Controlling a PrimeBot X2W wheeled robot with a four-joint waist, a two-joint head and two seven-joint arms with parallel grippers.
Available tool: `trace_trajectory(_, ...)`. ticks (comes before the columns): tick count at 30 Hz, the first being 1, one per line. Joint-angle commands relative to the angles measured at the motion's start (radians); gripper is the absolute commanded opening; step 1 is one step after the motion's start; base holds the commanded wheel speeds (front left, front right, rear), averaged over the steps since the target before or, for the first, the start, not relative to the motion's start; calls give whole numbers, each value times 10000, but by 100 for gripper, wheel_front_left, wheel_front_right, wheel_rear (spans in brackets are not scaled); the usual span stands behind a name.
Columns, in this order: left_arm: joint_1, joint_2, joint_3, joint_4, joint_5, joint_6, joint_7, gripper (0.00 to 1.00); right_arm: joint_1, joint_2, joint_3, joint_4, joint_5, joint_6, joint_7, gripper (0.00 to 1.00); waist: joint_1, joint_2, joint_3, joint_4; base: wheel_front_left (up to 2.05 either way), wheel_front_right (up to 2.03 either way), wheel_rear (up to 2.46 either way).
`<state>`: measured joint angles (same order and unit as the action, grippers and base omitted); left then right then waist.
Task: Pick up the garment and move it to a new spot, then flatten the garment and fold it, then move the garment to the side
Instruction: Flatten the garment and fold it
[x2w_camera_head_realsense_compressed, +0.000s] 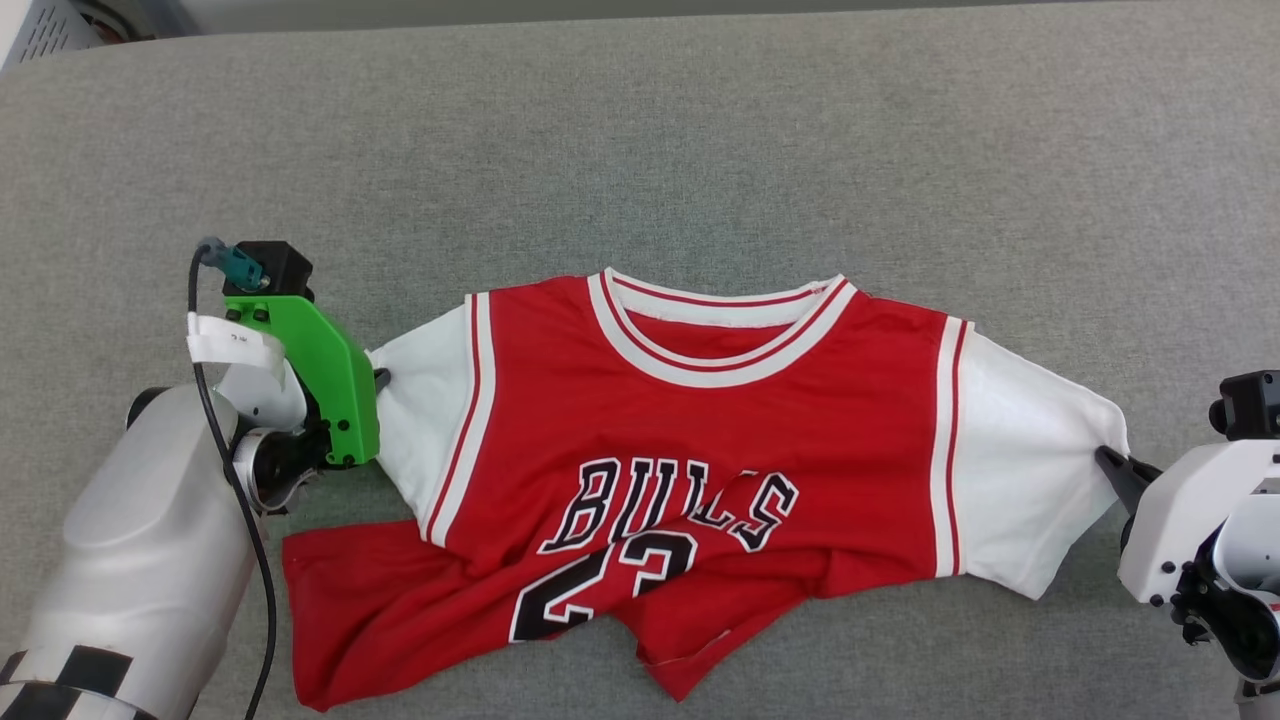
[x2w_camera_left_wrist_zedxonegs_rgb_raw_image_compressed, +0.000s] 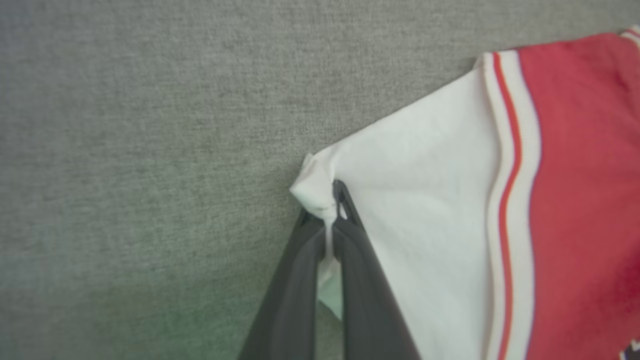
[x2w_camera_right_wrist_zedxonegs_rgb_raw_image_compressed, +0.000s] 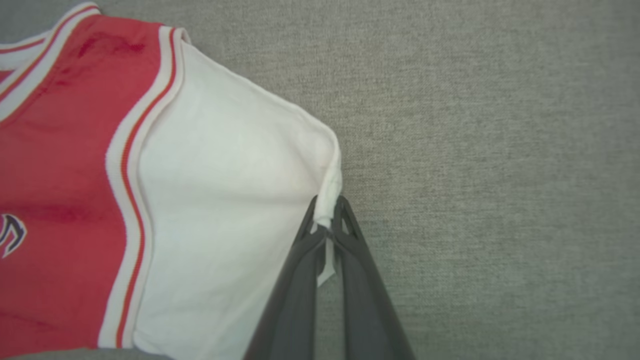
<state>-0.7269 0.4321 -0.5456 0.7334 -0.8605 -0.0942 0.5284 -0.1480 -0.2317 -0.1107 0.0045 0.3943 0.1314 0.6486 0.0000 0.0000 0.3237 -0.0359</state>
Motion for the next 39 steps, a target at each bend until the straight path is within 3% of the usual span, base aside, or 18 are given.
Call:
trace_trajectory(1, 446, -505, -371, 258, 156, -109, -115, 0, -155, -111, 18, 20, 59, -7, -91, 0, 0, 0, -235, 119, 0, 0, 0)
trace_trajectory(8, -554, -2, -190, -150, 804, -135, -1708, 0, -1001, -616, 335, 310, 110, -7, -176, 0, 0, 0, -879, 317, 0, 0, 0)
trace_trajectory(15, -1957, 387, 126, -348, 1120, -71, -2364, 0, -2901, -1047, 440, 1274, -63, -7, -607, 0, 0, 0, -1088, 429, 0, 0, 0)
trace_trajectory(26, -5243, 460, 296, 226, 2134, -82, -4411, 0, -8250, -1608, 549, 3903, -275, -7, -1939, 0, 0, 0, -399, 387, 0, 0, 0)
trace_trajectory(33, -7331, 324, 597, 1173, 2510, 165, -5771, 0, -11491, -1364, 570, 5495, -757, -7, -3245, 0, 0, 0, 138, 208, 0, 0, 0)
trace_trajectory(39, -8464, 162, 838, 2064, 2449, 134, -6575, 0, -13321, -1152, 637, 6938, -972, -7, -4288, 0, 0, 0, 480, 106, 0, 0, 0)
